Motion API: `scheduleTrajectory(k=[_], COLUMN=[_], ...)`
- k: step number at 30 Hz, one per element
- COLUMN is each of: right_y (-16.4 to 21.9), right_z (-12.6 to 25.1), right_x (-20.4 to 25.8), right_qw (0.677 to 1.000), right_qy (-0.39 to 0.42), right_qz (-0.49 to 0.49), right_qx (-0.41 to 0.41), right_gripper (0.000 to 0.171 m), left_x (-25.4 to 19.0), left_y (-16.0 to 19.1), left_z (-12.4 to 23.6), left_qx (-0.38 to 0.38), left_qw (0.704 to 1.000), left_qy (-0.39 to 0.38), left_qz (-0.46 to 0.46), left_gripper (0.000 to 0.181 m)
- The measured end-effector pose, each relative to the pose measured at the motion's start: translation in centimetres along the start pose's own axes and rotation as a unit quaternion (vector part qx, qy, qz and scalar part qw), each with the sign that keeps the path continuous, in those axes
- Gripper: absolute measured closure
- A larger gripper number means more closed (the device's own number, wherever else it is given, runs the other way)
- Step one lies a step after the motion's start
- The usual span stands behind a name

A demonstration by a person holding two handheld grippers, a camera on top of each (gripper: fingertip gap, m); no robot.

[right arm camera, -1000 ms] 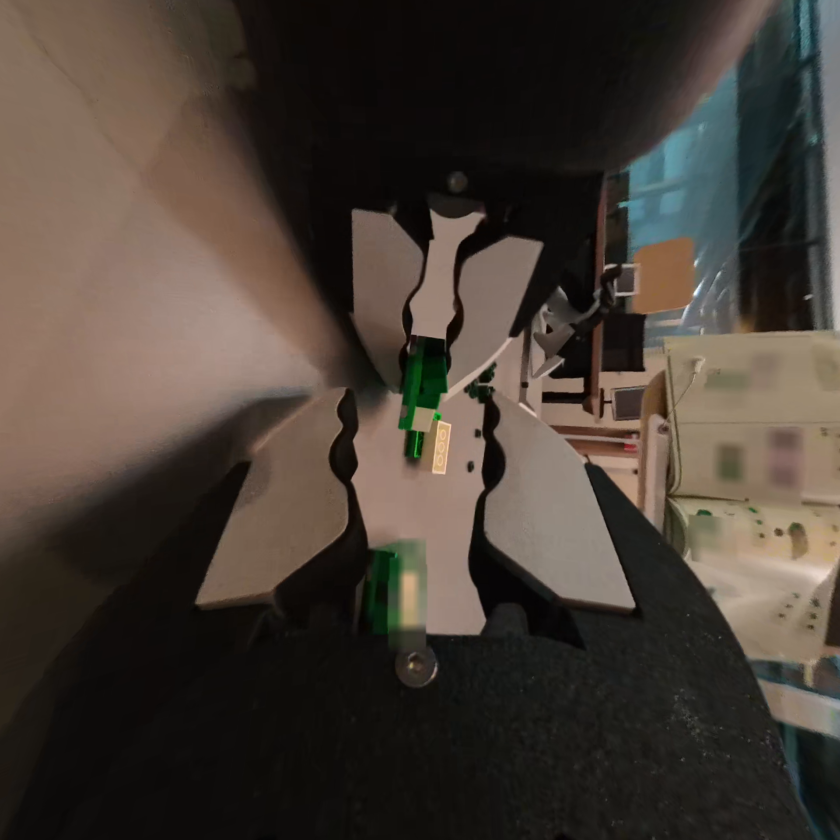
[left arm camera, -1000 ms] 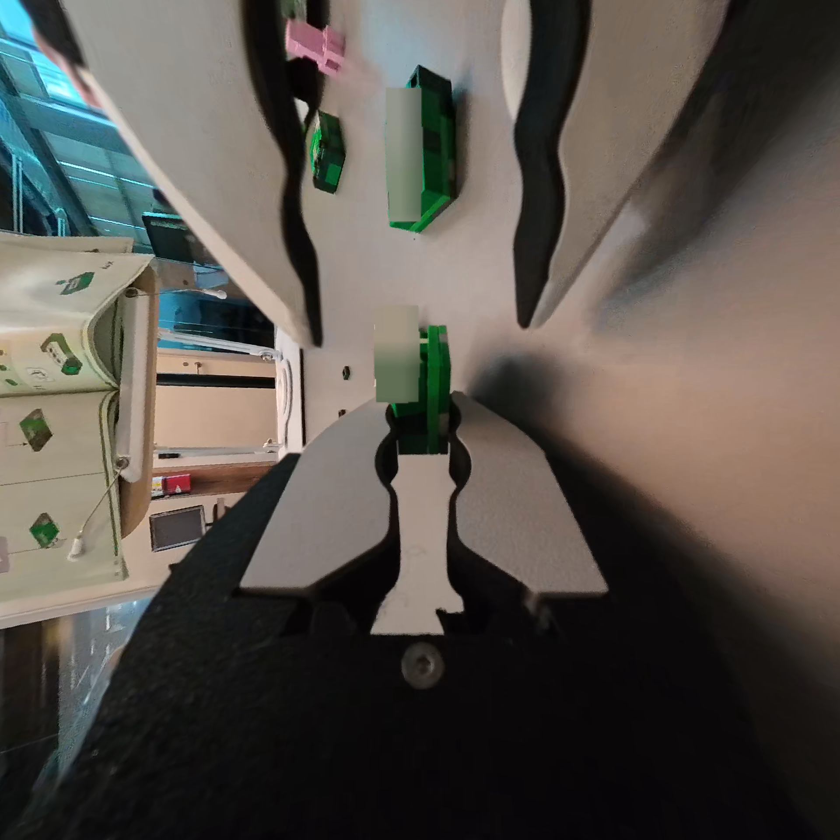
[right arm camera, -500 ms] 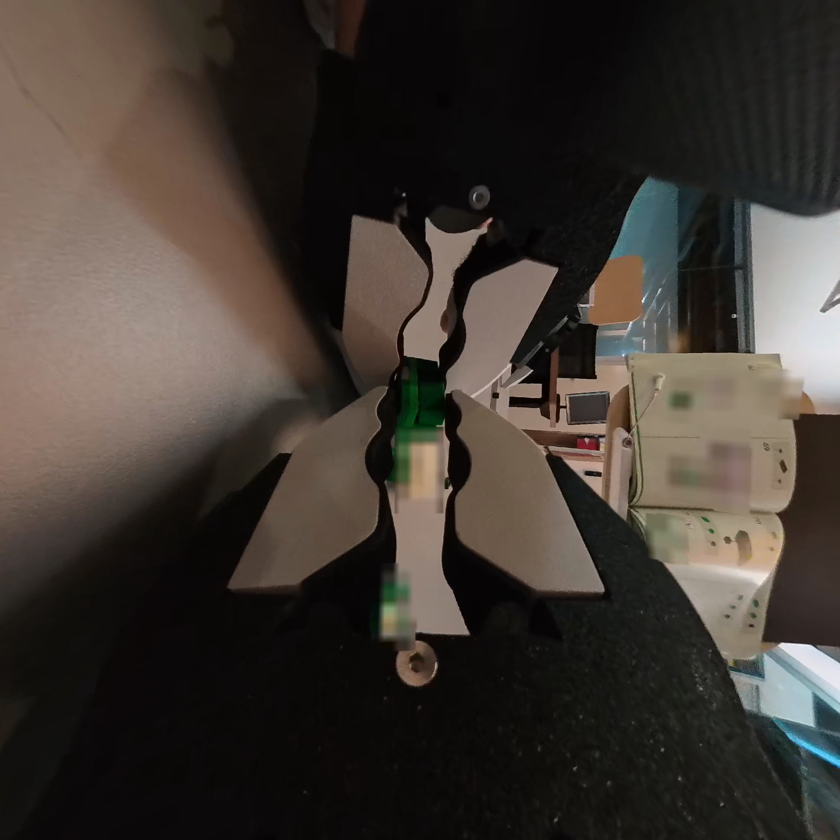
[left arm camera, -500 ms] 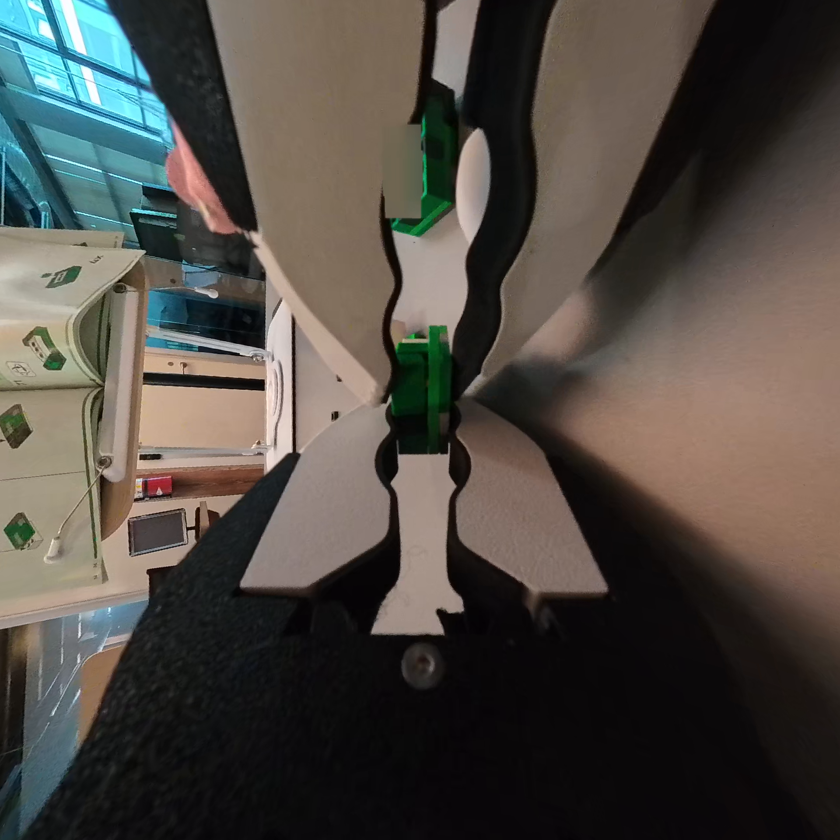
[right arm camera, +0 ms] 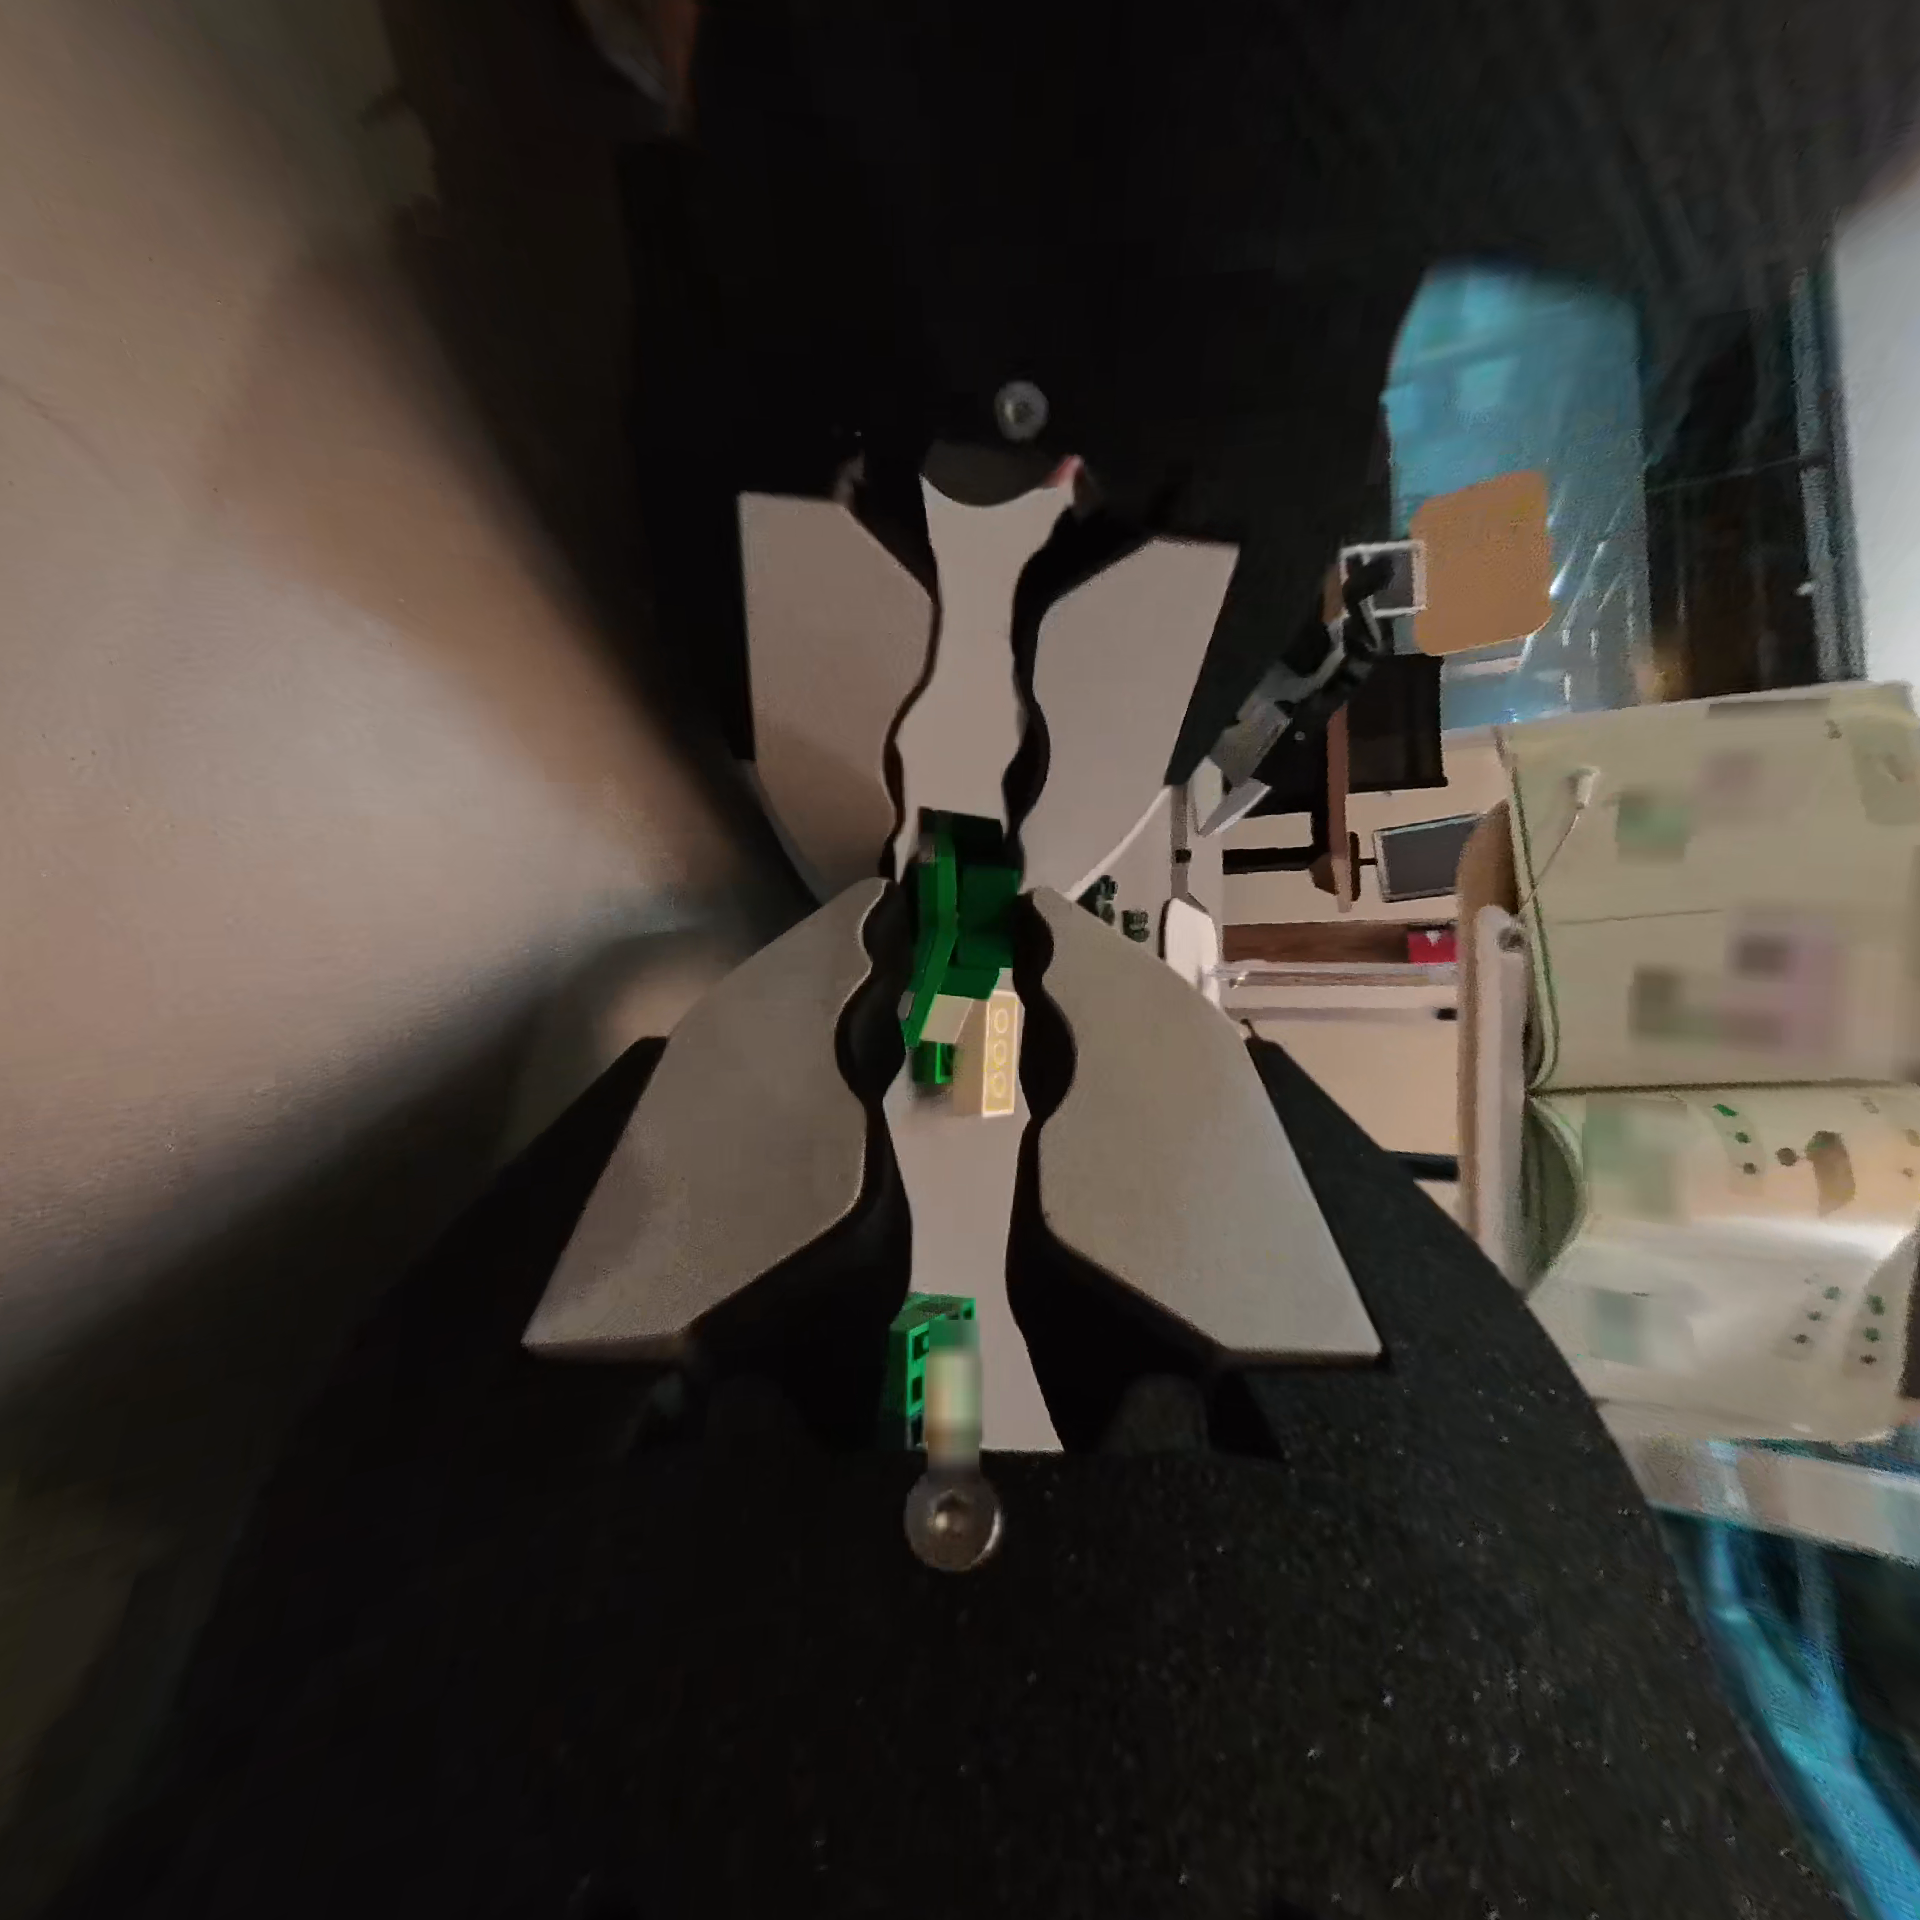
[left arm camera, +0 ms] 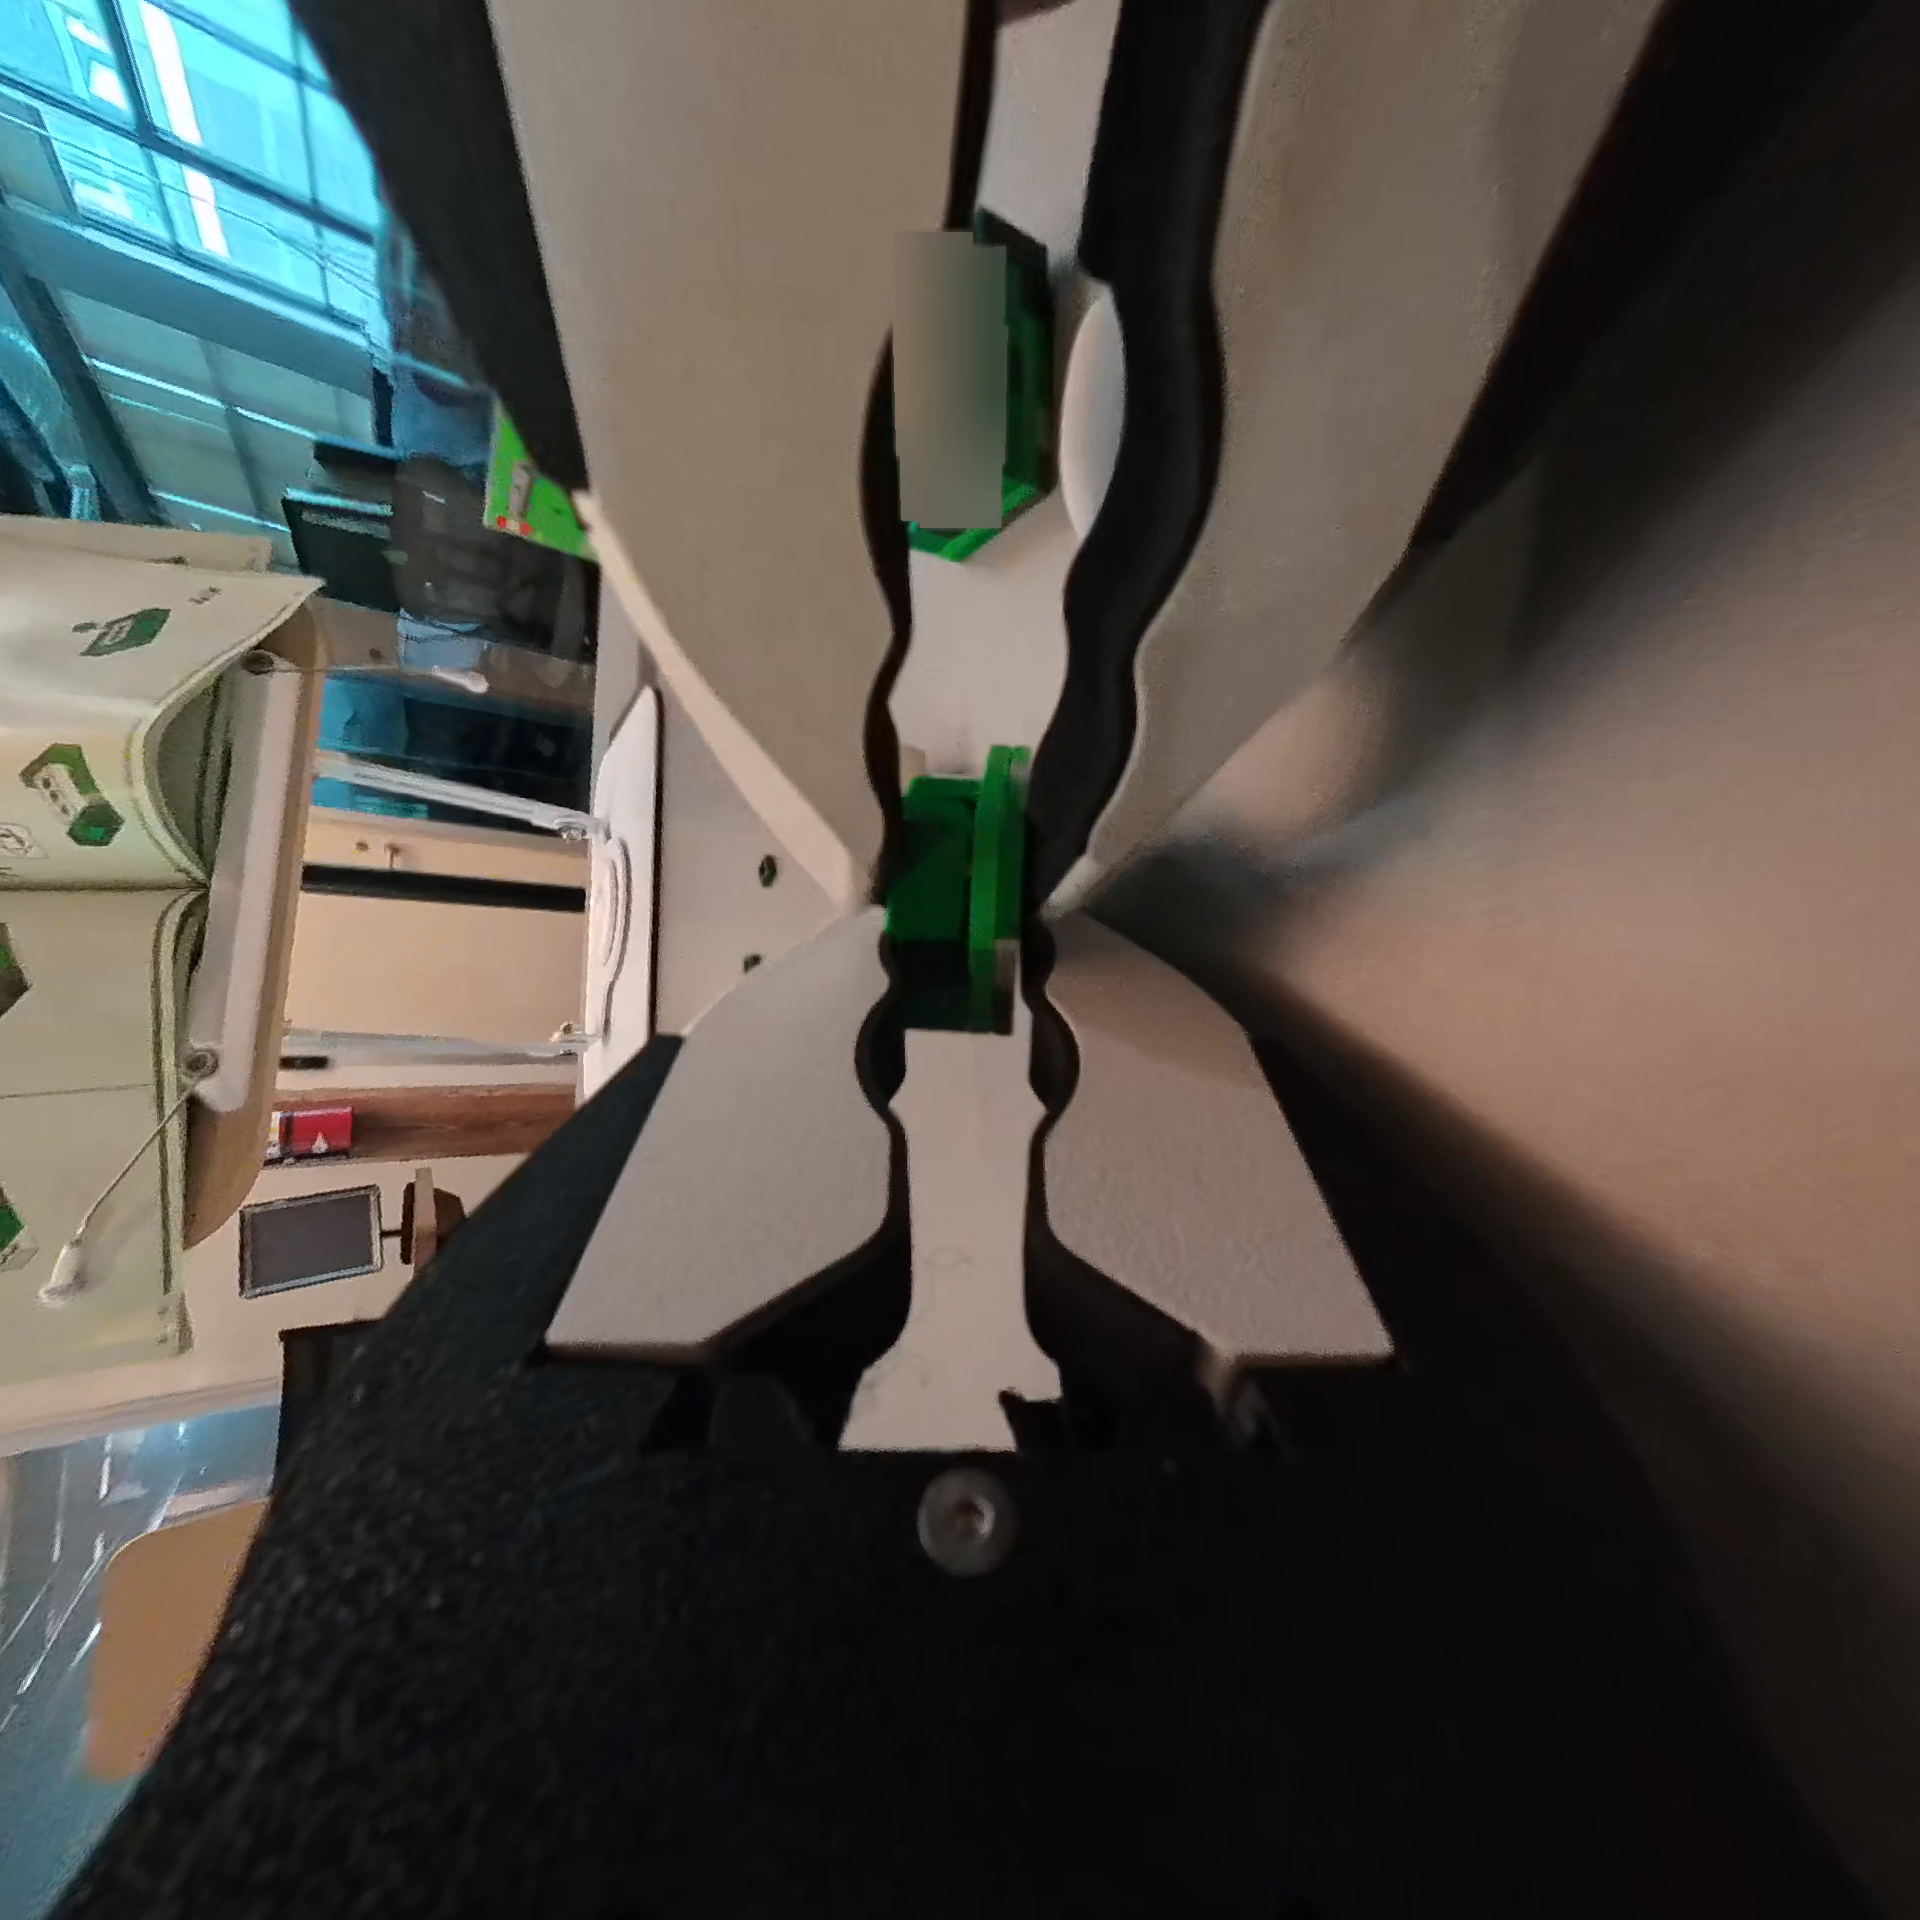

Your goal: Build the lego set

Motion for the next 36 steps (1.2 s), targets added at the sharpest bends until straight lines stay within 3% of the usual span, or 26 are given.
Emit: scheduleTrajectory(k=[2, 4, 7, 17, 21, 27, 31, 36], right_y=[0.5, 0.7, 0.9, 1.0, 1.3, 1.1, 1.2, 1.1], right_z=[0.2, 0.5, 1.0, 1.6, 1.7, 1.7, 1.7, 1.7], right_x=[-0.3, -0.6, -1.0, -1.3, -1.7, -2.1, -2.7, -2.8], right_qw=[0.999, 0.996, 0.991, 0.987, 0.976, 0.982, 0.982, 0.981], right_qy=[-0.003, -0.010, -0.014, -0.042, -0.075, -0.062, -0.037, -0.035], right_qz=[-0.042, -0.081, -0.115, -0.126, -0.176, -0.157, -0.165, -0.171], right_qx=[-0.015, -0.039, -0.070, -0.088, -0.100, -0.084, -0.085, -0.088], right_gripper=[0.152, 0.152, 0.153, 0.152, 0.152, 0.152, 0.153, 0.152], left_x=[0.4, 0.5, 0.3, 0.4, 0.4, 0.7, 1.5, 1.4], left_y=[0.1, 0.2, 0.1, -0.3, -0.5, -0.4, -0.6, -0.6], left_z=[0.2, 0.3, 0.6, 1.0, 1.0, 1.0, 1.6, 1.7], left_qx=[-0.012, -0.021, -0.039, -0.061, -0.066, -0.069, -0.087, -0.091], left_qw=[1.000, 0.999, 0.999, 0.998, 0.998, 0.997, 0.993, 0.993], left_qy=[-0.026, -0.026, -0.027, -0.008, -0.008, -0.018, -0.074, -0.077], left_qz=[-0.001, -0.001, -0.020, -0.010, -0.008, 0.010, 0.000, -0.020], left_gripper=[0.144, 0.141, 0.151, 0.157, 0.157, 0.154, 0.138, 0.146])
Point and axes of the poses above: each gripper's, where its closed fingertips meet, z back along the fingers, y out of its underside, x = y × z across the jaws, the point moved 8 cm from there along z, back along the fingers
